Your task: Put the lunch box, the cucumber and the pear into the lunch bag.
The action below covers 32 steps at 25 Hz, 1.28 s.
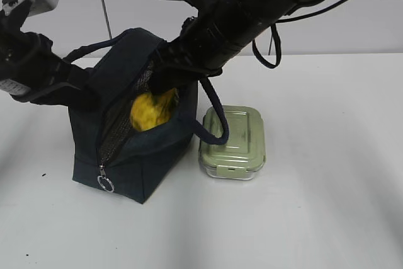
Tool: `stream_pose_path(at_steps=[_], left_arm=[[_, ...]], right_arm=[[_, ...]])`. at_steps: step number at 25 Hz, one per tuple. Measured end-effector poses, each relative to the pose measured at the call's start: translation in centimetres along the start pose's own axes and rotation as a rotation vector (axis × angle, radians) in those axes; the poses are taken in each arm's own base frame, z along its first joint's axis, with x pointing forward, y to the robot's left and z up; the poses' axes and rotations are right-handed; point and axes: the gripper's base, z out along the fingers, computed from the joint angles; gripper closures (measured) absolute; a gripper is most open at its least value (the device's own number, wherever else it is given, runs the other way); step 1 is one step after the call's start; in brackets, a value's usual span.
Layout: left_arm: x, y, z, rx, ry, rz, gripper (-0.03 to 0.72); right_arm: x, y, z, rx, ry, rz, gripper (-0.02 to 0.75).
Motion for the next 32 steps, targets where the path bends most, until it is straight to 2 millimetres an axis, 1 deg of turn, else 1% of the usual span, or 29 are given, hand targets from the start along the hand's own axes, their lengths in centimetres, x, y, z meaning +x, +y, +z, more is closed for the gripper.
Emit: stream_pose_path(at_steps=[3, 4, 7, 8, 10, 13, 14, 15, 16, 17, 18, 19, 21, 24, 25, 27, 29, 32], left_arm=[[0.0, 0.0, 0.0, -0.001, -0.001, 0.0, 0.708], [0.0, 0.0, 0.0, -0.001, -0.001, 0.0, 0.708], [0.0, 0.0, 0.0, -0.003, -0.003, -0.008, 0.708], [0.0, 0.0, 0.0, -0.004, -0.004, -0.009, 0.708], [-0.1, 0.1, 0.0, -0.007, -0.007, -0.01, 0.708], [-0.1, 0.1, 0.0, -0.011, -0.012, -0.01, 0.708], [-0.1, 0.1, 0.0, -0.011, -0.012, -0.011, 0.708], [-0.1, 0.1, 0.0, -0.011, -0.012, -0.011, 0.708], [-0.1, 0.1, 0.0, -0.011, -0.012, -0.011, 0.708], [-0.1, 0.1, 0.0, -0.012, -0.013, -0.011, 0.708], [-0.1, 0.1, 0.0, -0.013, -0.015, -0.011, 0.708], [-0.1, 0.1, 0.0, -0.013, -0.015, -0.011, 0.708], [-0.2, 0.1, 0.0, -0.014, -0.017, -0.011, 0.708], [-0.2, 0.1, 0.0, -0.015, -0.018, -0.011, 0.708], [-0.2, 0.1, 0.0, -0.015, -0.018, -0.011, 0.708], [-0.2, 0.2, 0.0, -0.016, -0.02, -0.011, 0.708], [-0.2, 0.2, 0.0, -0.017, -0.021, -0.011, 0.708], [-0.2, 0.2, 0.0, -0.018, -0.022, -0.011, 0.708]], right_arm=[[-0.2, 0.0, -0.1, 0.009, -0.023, -0.002, 0.155], [-0.4, -0.1, -0.2, 0.016, -0.036, -0.001, 0.137], [-1.1, -0.5, -1.6, 0.046, -0.101, 0.001, 0.148], [-1.3, -0.7, -2.3, 0.054, -0.12, 0.005, 0.16], [-1.7, -1.5, -4.4, 0.076, -0.168, 0.023, 0.171], [-1.9, -3.7, -8.0, 0.138, -0.242, 0.066, 0.176], [-1.7, -4.6, -8.9, 0.153, -0.25, 0.091, 0.176], [-1.1, -5.8, -9.6, 0.169, -0.252, 0.134, 0.176], [-0.3, -6.9, -9.9, 0.176, -0.242, 0.178, 0.176], [0.5, -7.9, -9.9, 0.18, -0.232, 0.224, 0.177], [1.1, -8.4, -9.8, 0.18, -0.224, 0.252, 0.177], [3.1, -9.9, -9.2, 0.173, -0.187, 0.341, 0.178], [5.7, -11.6, -7.8, 0.141, -0.148, 0.451, 0.178], [9.6, -13.8, -5.1, 0.044, -0.079, 0.584, 0.178], [10.5, -14.2, -4.3, 0.013, -0.06, 0.613, 0.178], [12.3, -15.1, -2.6, -0.035, -0.013, 0.656, 0.178], [13.1, -15.6, -1.4, -0.062, 0.012, 0.674, 0.169], [13.8, -16.0, 0.0, -0.106, 0.023, 0.702, 0.132]])
